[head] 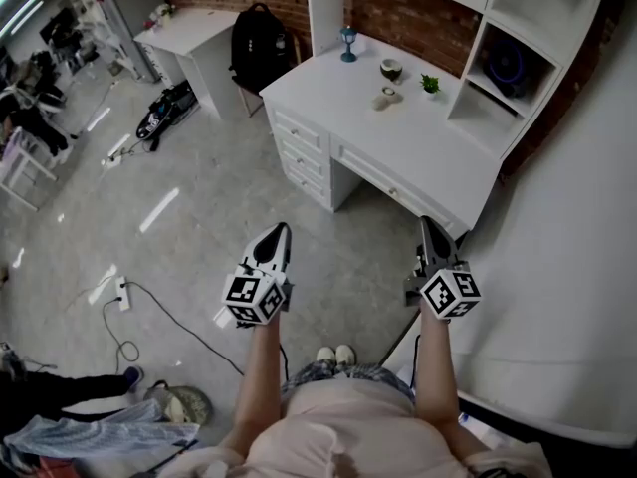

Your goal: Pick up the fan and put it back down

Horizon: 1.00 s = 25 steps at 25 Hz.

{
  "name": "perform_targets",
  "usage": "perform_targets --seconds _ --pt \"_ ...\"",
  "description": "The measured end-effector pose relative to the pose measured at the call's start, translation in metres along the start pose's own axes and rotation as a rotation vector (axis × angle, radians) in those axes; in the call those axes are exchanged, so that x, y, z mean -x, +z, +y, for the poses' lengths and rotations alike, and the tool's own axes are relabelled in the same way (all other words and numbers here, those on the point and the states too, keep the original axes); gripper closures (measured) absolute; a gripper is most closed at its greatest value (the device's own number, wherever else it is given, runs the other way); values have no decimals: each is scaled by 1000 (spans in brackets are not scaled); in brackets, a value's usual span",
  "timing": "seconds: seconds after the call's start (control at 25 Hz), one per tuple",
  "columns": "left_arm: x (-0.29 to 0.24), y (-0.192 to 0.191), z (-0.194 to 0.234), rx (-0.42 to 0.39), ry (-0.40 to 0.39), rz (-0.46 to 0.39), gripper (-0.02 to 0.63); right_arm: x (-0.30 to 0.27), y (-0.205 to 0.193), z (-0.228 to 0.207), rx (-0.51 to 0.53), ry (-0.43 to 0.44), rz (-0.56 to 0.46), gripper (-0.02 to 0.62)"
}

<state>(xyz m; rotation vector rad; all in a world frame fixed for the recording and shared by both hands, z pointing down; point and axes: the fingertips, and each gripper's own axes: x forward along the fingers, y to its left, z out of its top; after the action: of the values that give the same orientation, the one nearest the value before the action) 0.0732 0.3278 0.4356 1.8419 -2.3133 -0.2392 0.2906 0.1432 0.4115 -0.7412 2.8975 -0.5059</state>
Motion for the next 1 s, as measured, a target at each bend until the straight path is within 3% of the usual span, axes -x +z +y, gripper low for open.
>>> perform_targets --seconds 0.08,0.16,0.36,0.48,0.68,1.0 --pt "1 0 3 1 -2 1 578 -2 5 4 10 4 -6 568" --pt "1 1 6 1 -4 0 578 -4 11 8 15 16 -20 443" --pt "-1 0 14 3 -10 3 578 -5 22 10 5 -8 -105 230" --pt "-1 0 22 4 -12 4 578 -6 12 6 14 -44 -95 159" --pt "2 0 32 -4 -16 -3 578 -9 -2 7 15 -62 -76 116" --pt "-2 -1 48 -16 -6 -1 578 -22 -7 5 14 -63 -75 114"
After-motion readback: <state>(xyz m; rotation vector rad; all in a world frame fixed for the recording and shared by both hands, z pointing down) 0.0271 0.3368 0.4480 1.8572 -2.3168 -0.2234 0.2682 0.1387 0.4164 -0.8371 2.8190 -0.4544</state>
